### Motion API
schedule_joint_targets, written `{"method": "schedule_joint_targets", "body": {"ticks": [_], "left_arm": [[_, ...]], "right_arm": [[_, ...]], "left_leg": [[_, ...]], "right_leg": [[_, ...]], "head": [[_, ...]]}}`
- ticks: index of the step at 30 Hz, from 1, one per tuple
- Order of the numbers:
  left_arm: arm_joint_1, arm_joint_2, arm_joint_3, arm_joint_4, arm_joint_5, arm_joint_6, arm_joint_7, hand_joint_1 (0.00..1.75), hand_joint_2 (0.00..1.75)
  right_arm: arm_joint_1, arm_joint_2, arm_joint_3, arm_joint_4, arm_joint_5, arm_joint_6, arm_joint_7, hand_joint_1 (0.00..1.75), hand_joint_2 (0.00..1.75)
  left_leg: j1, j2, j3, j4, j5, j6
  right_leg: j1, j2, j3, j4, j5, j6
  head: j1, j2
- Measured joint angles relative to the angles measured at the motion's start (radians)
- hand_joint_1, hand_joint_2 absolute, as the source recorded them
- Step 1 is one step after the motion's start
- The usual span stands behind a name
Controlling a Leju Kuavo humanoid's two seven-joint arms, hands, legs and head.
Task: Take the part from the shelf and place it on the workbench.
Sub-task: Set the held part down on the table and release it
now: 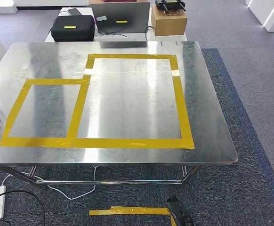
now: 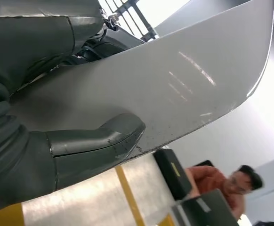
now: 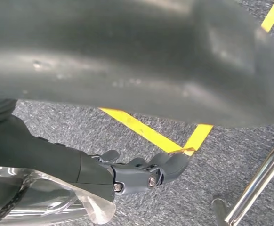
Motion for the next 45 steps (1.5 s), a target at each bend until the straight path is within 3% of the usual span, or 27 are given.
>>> {"method": "schedule_joint_targets", "body": {"ticks": [11, 18, 23, 27, 35, 45], "left_arm": [[-0.09, 0.122, 0.024, 0.258, -0.188, 0.082, 0.081, 1.75, 1.75], [-0.111, 0.149, 0.024, 0.316, -0.217, 0.091, 0.092, 1.75, 1.75], [-0.149, 0.177, 0.014, 0.375, -0.393, 0.13, 0.139, 1.75, 1.75], [-0.203, 0.199, -0.021, 0.447, -0.543, 0.158, 0.166, 1.75, 1.75], [-0.246, 0.212, -0.065, 0.511, -0.625, 0.166, 0.183, 1.75, 1.75], [-0.388, 0.218, -0.252, 0.622, -1.069, 0.214, 0.3, 1.75, 1.75]], "right_arm": [[0.026, -0.016, -0.01, 0.006, -0.022, -0.011, -0.008, 0.0, 0.0], [0.031, -0.021, -0.014, 0.009, -0.023, -0.012, -0.01, 0.0, 0.0], [0.031, -0.023, -0.014, 0.01, -0.026, -0.01, -0.011, 0.0, 0.0], [0.03, -0.023, -0.015, 0.01, -0.032, -0.003, -0.015, 0.0, 0.0], [0.03, -0.024, -0.015, 0.01, -0.035, 0.0, -0.018, 0.0, 0.0], [0.031, -0.024, -0.025, 0.011, -0.036, 0.004, -0.02, 0.0, 0.0]], "left_leg": [[0.001, 0.0, 0.0, 0.0, 0.0, 0.0], [0.0, 0.0, 0.0, 0.0, 0.0, 0.0], [0.001, 0.0, 0.0, 0.0, 0.0, 0.0], [0.001, 0.0, 0.0, 0.0, 0.0, -0.001], [0.001, 0.0, -0.001, 0.0, 0.0, -0.001], [0.001, 0.0, 0.0, 0.0, 0.001, 0.0]], "right_leg": [[0.0, 0.0, 0.0, 0.0, 0.0, 0.0], [0.0, 0.0, 0.0, 0.0, 0.0, 0.0], [0.001, 0.0, 0.0, 0.0, 0.0, 0.0], [0.001, 0.0, 0.0, 0.0, 0.0, 0.0], [0.001, 0.001, -0.001, 0.0, 0.0, 0.0], [0.001, 0.001, 0.0, 0.0, 0.001, 0.0]], "head": [[0.0, 0.0], [0.0, 0.0], [0.0, 0.0], [0.0, 0.0], [0.0, 0.0], [0.0, 0.0]]}}
